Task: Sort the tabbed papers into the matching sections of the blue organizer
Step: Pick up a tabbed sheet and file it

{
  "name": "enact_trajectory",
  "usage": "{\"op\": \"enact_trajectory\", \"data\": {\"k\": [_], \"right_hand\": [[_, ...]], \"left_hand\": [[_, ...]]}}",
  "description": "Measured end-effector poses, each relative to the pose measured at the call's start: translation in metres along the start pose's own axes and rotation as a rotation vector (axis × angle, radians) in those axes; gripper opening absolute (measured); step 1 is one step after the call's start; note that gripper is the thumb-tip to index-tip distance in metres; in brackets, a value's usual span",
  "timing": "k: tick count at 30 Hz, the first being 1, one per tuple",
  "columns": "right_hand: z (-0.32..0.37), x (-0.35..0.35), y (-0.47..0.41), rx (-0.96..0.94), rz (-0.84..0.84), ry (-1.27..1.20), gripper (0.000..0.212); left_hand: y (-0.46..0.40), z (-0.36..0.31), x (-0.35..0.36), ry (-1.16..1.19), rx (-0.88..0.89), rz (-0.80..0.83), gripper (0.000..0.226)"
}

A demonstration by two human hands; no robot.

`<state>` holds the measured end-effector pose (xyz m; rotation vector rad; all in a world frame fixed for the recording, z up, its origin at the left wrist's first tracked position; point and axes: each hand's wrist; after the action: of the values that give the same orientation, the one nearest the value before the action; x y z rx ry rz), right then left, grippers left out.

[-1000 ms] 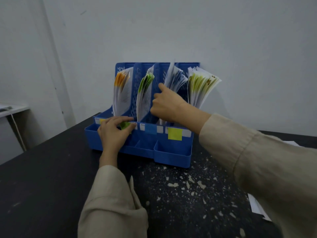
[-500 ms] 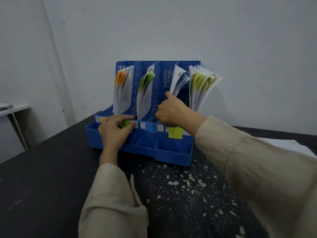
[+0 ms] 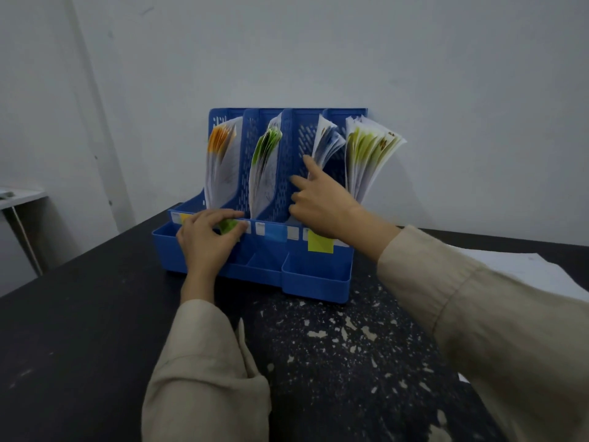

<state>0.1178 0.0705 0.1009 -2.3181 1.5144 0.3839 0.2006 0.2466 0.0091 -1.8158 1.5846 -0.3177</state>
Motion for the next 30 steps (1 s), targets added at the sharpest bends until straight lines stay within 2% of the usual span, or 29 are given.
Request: {"op": "enact_trajectory", "data": {"k": [3,6,10,15,18,23,28,30], "right_hand": [[0.010,-0.001,0.015,0.144,-0.199,-0.109,0.031],[0.020,0.002,0.040,0.374,-0.416,-0.269,0.023],[0.014,0.011,0.075,0.591,-0.453,-0.412,0.018],[-0.016,0.037,0.120,0.907,-0.367,-0.585,0.019],[-0.027,0.058,0.145,1.019,-0.246,-0.666,0.024],[-0.041,0.092,0.191,1.255,0.086,-0.848,0.028],[-0.038,0.124,0.248,1.535,0.550,-0.985,0.020],[-0.033,0.130,0.265,1.607,0.684,-1.033,0.036]], "left_hand": [[0.000,0.000,0.000,-0.002,0.012,0.001,0.020],[0.002,-0.002,0.002,0.059,0.037,-0.050,0.014],[0.004,-0.023,0.016,0.040,0.081,-0.220,0.021],[0.002,-0.067,0.039,0.092,0.443,-0.210,0.018],[0.007,-0.093,0.059,0.103,0.610,-0.116,0.017],[0.037,-0.124,0.094,0.166,0.760,0.172,0.020],[0.076,-0.135,0.129,0.101,0.729,0.593,0.024],[0.090,-0.134,0.140,0.000,0.705,0.792,0.028]]}}
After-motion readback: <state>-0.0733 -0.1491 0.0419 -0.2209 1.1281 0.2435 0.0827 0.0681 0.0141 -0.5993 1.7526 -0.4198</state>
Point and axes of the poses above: each hand's wrist, its own y-axis away from the middle knuckle, its own x-axis out of the palm, z = x × y, and after that the axes turned 7 degrees about y, right-handed
